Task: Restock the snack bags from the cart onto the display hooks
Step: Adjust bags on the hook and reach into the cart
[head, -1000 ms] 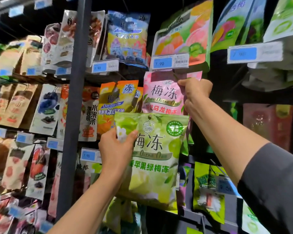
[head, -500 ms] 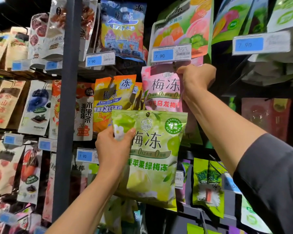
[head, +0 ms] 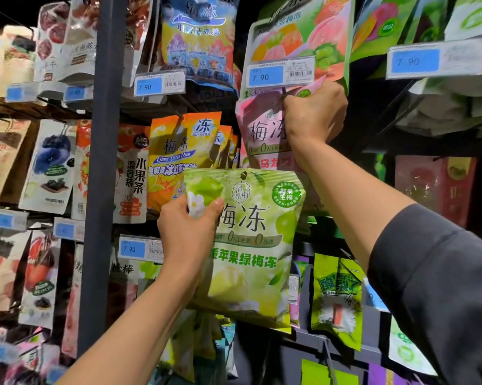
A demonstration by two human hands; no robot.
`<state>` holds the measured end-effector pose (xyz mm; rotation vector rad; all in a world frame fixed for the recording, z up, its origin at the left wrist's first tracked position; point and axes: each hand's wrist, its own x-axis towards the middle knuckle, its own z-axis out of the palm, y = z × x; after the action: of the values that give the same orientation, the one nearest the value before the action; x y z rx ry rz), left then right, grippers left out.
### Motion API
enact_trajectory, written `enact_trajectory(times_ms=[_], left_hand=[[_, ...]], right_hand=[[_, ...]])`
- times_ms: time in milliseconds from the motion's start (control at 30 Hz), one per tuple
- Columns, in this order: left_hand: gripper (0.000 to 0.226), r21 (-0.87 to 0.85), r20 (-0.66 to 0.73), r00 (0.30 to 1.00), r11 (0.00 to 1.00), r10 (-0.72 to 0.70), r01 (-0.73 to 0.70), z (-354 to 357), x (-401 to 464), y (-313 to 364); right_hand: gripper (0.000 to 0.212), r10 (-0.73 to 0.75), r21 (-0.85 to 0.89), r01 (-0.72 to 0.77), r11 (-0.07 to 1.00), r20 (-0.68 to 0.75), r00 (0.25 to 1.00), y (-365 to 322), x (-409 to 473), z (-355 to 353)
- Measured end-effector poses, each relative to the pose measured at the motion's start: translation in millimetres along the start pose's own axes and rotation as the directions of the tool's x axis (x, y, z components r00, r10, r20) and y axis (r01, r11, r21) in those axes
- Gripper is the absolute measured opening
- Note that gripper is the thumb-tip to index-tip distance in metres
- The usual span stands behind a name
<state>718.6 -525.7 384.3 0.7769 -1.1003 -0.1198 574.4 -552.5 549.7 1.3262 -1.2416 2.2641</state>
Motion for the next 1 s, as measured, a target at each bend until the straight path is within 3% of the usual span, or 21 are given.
enact_trajectory(times_ms=[167,333,467,600,767,833,900,933,967,1000], left_hand=[[0.059,-0.05,0.034,0.999,0.998,-0.025,0.027,-1,1,-10],[0.071,-0.041,0.038,0.998,0.998,-0.048,0.05,-3,4,-13],[0.067,-0.036,0.044,0.997,0.997,-0.062,0.064,-7,3,-15],[0.062,-0.048,0.04,0.996,0.996,-0.075,0.077,-13,-2,-16],[0.065,-0.072,0.049,0.991,0.989,-0.126,0.129,-24,-12,-24],[0.054,-0.068,0.042,0.988,0.986,-0.148,0.151,-30,-18,-26],[0.047,-0.072,0.036,0.986,0.983,-0.165,0.167,-36,-23,-27],[0.045,-0.07,0.035,0.985,0.983,-0.17,0.172,-40,-26,-27],[0.047,-0.064,0.027,0.985,0.983,-0.173,0.174,-43,-27,-27],[0.052,-0.052,0.02,0.984,0.983,-0.174,0.175,-47,-28,-27]], right_hand=[[0.012,-0.011,0.04,0.011,0.999,-0.002,1.0,15,1,7],[0.006,0.035,-0.082,-0.03,0.996,0.061,0.997,25,9,17],[0.046,0.203,-0.141,-0.182,0.973,0.144,0.969,52,19,24],[0.069,0.329,-0.171,-0.302,0.938,0.169,0.929,76,9,22],[0.05,0.461,-0.29,-0.399,0.87,0.191,0.867,113,-12,8],[0.042,0.317,-0.199,-0.295,0.934,0.085,0.945,111,-25,-6],[0.027,0.061,0.034,-0.062,0.998,0.034,0.998,94,-47,-26],[0.026,-0.009,0.191,-0.015,0.981,0.125,0.992,81,-58,-35],[0.03,-0.023,0.322,-0.089,0.942,0.327,0.945,64,-70,-43],[0.032,-0.018,0.352,-0.235,0.906,0.587,0.81,53,-80,-45]])
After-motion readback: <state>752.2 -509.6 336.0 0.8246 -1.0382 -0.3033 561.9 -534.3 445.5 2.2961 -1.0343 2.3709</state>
